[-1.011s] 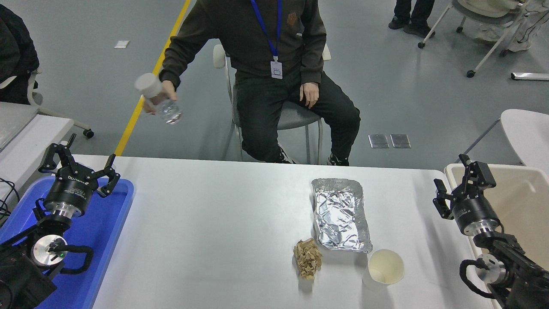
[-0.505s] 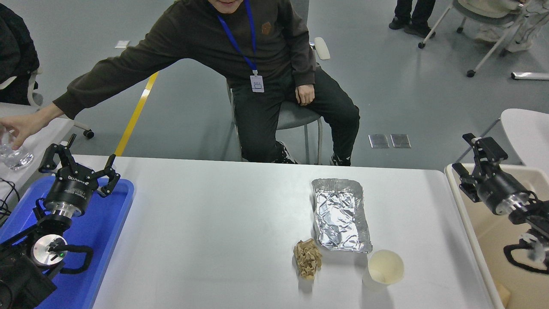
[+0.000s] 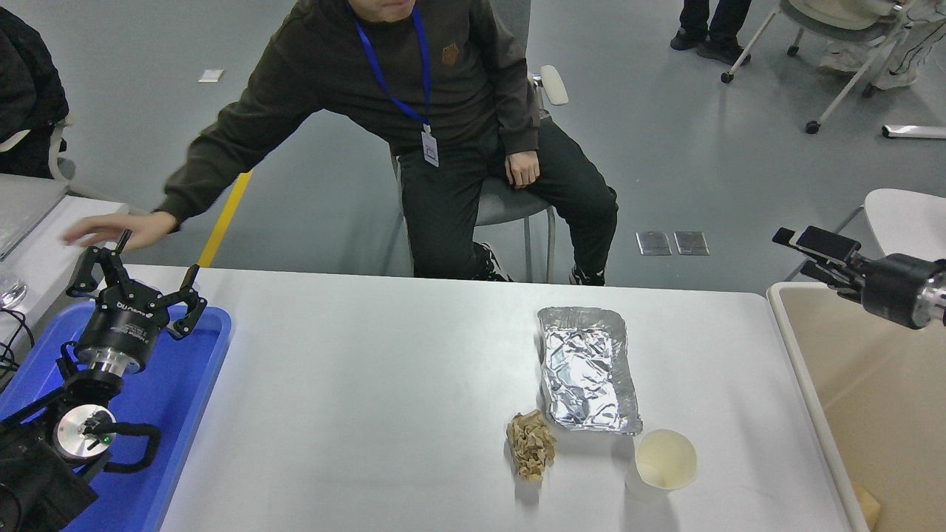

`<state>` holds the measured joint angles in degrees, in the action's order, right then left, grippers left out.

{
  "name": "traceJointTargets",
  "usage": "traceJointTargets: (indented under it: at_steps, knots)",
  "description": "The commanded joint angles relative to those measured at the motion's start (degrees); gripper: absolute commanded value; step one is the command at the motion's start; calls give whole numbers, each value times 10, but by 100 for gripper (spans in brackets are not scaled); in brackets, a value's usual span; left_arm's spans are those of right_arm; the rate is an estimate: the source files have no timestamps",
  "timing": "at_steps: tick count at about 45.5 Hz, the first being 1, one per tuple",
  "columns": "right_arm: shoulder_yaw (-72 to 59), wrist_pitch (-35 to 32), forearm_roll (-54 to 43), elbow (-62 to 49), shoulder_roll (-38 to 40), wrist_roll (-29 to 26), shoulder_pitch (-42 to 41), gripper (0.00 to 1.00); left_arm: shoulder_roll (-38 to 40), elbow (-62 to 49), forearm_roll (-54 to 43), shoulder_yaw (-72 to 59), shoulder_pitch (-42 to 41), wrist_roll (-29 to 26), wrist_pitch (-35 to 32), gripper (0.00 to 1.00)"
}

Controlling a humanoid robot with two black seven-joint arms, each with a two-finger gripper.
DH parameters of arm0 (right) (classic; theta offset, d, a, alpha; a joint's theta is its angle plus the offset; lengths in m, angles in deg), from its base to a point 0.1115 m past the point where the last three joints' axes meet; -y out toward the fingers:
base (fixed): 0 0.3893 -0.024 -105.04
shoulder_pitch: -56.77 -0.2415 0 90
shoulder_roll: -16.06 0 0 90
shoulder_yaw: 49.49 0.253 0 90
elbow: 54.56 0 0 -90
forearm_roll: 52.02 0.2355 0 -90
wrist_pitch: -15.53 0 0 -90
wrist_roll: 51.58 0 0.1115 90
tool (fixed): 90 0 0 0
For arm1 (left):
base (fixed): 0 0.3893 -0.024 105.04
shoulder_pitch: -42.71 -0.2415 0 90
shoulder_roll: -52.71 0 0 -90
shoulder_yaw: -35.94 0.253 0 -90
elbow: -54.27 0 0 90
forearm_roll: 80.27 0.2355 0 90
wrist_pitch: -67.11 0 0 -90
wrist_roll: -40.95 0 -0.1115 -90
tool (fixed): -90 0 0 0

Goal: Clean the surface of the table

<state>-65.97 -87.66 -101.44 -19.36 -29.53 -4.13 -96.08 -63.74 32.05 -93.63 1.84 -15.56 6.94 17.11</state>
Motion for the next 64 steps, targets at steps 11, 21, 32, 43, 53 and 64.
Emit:
traceJointTargets:
  at_steps: [11, 21, 32, 43, 53, 64]
  knots:
    - [-17, 9, -291, 286, 91, 26, -69, 100, 0, 1, 0, 0, 0, 0, 0, 100]
    - [-20, 39, -411, 311, 82, -36, -49, 100, 0, 0, 0, 0, 0, 0, 0, 100]
    - [-16, 69, -449, 324, 53, -84, -5, 100, 0, 0, 0, 0, 0, 0, 0, 100]
    - [-17, 74, -449, 345, 44, -109, 5, 100, 0, 1, 0, 0, 0, 0, 0, 100]
    - [-18, 92, -450, 341, 19, -121, 26, 99, 0, 1, 0, 0, 0, 0, 0, 100]
    - [-18, 120, -449, 334, 3, -125, 40, 94, 0, 0, 0, 0, 0, 0, 0, 100]
